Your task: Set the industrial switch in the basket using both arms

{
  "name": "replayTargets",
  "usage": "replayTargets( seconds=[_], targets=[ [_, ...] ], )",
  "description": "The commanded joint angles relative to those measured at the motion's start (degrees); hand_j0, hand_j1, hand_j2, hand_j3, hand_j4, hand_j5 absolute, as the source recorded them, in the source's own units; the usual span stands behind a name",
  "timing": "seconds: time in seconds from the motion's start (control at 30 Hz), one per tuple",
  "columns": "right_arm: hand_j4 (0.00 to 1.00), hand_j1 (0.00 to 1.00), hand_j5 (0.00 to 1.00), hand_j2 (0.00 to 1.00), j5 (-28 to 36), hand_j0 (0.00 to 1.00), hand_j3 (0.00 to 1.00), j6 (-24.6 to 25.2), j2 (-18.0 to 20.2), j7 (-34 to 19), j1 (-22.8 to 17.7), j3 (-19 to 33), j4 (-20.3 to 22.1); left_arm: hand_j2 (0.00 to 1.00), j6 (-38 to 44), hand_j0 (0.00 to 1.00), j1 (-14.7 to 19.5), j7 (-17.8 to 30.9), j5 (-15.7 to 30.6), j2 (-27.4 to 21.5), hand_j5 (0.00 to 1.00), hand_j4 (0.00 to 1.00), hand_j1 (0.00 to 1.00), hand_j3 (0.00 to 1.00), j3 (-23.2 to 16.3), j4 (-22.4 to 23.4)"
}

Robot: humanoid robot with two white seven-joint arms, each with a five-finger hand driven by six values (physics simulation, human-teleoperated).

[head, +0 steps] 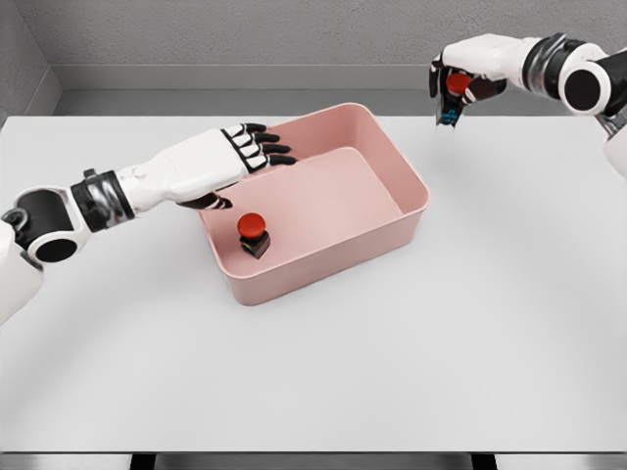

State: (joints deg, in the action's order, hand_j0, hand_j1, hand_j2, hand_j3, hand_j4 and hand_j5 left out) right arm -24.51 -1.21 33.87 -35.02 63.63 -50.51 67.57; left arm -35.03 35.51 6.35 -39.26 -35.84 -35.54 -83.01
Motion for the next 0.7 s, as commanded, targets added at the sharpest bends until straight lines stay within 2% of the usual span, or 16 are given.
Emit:
replayTargets(
  seconds=[0.0,0.17,0.3,0.37,0.5,0.6,0.67],
  targets=[
    [0.47,0.47,0.47,0.47,-0.01,0.47,0.47,0.07,0.06,0.02,0.00,0.41,0.90,1.00,0.03,1.00,0.00,-0.11,1.56,-2.83,1.00,1.00,1.00,1.00,0.56,-0.83],
    [0.47,0.47,0.47,0.47,-0.01,0.47,0.47,0.07,-0.20,0.02,-0.09,0.41,3.80,1.00,0.03,1.00,-0.88,-0.11,6.57,-9.77,1.00,1.00,1.00,1.00,2.14,-3.82],
    [0.47,0.47,0.47,0.47,-0.01,0.47,0.47,0.07,-0.91,0.02,-0.26,0.41,4.15,1.00,0.03,1.00,-0.97,-0.20,9.82,-15.05,1.00,1.00,1.00,1.00,2.23,-4.88],
    [0.47,0.47,0.47,0.47,-0.01,0.47,0.47,-0.02,-1.08,0.02,-0.35,0.32,4.15,1.00,0.03,1.00,-1.76,-0.20,10.26,-17.42,1.00,1.00,1.00,1.00,2.41,-5.84],
    [0.47,0.47,0.47,0.47,-0.01,0.47,0.47,0.24,-1.34,0.02,-0.62,0.23,7.49,1.00,0.03,1.00,-3.25,-0.11,10.79,-19.97,1.00,1.00,1.00,1.00,3.46,-6.64],
    [0.47,0.47,0.47,0.47,-0.01,0.47,0.47,0.24,-2.05,0.02,-0.88,-0.56,10.13,1.00,0.03,1.00,-8.43,-0.03,10.79,-22.34,1.00,1.00,1.00,1.00,8.47,-8.83],
    [0.47,0.47,0.47,0.47,-0.01,0.47,0.47,0.24,-2.14,0.02,-1.32,-0.91,11.45,1.00,0.03,1.00,-9.67,0.06,10.79,-22.43,1.00,1.00,1.00,1.00,9.70,-9.18]
  ],
)
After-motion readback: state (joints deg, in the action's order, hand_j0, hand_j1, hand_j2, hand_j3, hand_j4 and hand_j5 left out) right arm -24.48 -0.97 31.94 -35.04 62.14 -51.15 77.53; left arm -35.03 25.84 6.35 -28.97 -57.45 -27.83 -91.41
